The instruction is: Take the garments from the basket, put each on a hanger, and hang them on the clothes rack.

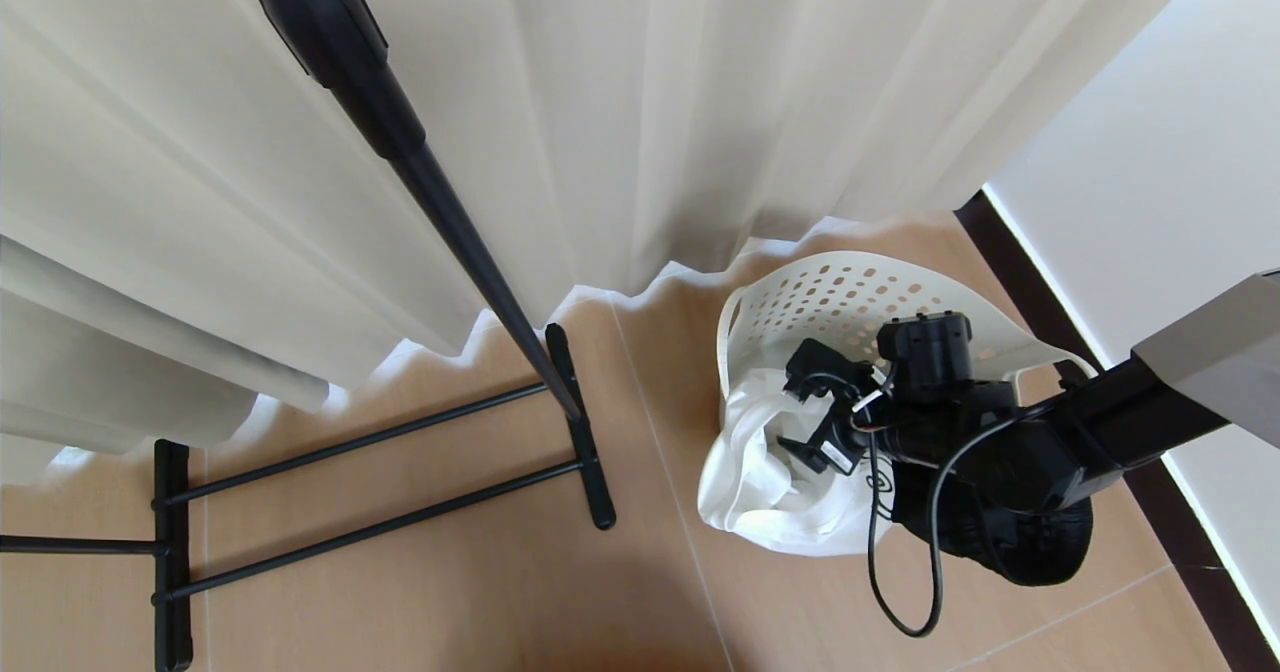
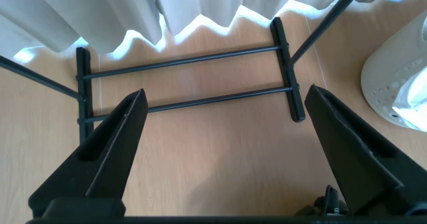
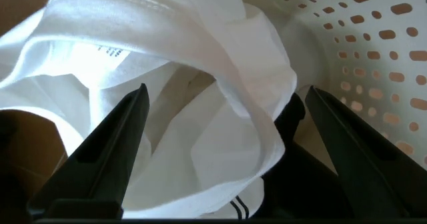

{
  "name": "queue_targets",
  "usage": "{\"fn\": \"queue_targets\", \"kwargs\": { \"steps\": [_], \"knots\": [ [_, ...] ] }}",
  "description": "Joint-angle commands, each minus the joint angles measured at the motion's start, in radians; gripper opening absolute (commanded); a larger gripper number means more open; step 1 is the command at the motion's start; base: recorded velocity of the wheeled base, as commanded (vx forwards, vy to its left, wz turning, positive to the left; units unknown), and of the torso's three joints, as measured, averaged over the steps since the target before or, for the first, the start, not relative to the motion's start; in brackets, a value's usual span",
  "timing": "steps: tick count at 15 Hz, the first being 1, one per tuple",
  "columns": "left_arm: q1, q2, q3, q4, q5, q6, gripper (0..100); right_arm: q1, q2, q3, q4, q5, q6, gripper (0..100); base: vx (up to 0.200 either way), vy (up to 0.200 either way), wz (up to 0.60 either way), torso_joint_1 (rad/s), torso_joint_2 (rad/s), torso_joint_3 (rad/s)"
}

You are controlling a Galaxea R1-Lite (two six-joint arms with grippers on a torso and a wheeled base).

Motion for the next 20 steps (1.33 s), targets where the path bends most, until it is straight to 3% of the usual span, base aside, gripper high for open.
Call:
{"fn": "queue_targets", "kwargs": {
  "steps": [1,4,5,14,18,20],
  "knots": [
    [0.0,0.001,0.0,0.0,0.001,-0.001,100,-0.011,0.011,-0.019,0.0,0.001,0.002,100,0.0,0.0,0.0,0.0,0.0,0.0],
    [0.0,0.001,0.0,0.0,0.001,-0.001,100,-0.019,0.012,-0.039,0.0,0.001,0.031,100,0.0,0.0,0.0,0.0,0.0,0.0],
    [0.0,0.001,0.0,0.0,0.001,0.001,100,-0.019,0.012,-0.041,0.0,0.001,0.035,0,0.0,0.0,0.0,0.0,0.0,0.0],
    [0.0,0.001,0.0,0.0,0.001,-0.001,100,-0.016,-0.032,-0.005,-0.022,0.0,0.083,0,0.0,0.0,0.0,0.0,0.0,0.0],
    [0.0,0.001,0.0,0.0,0.001,-0.001,100,0.019,-0.278,0.174,-0.086,-0.003,0.161,0,0.0,0.0,0.0,0.0,0.0,0.0],
    [0.0,0.001,0.0,0.0,0.001,-0.001,100,0.059,-0.434,0.286,-0.086,-0.072,0.2,0,0.0,0.0,0.0,0.0,0.0,0.0]
  ]
}}
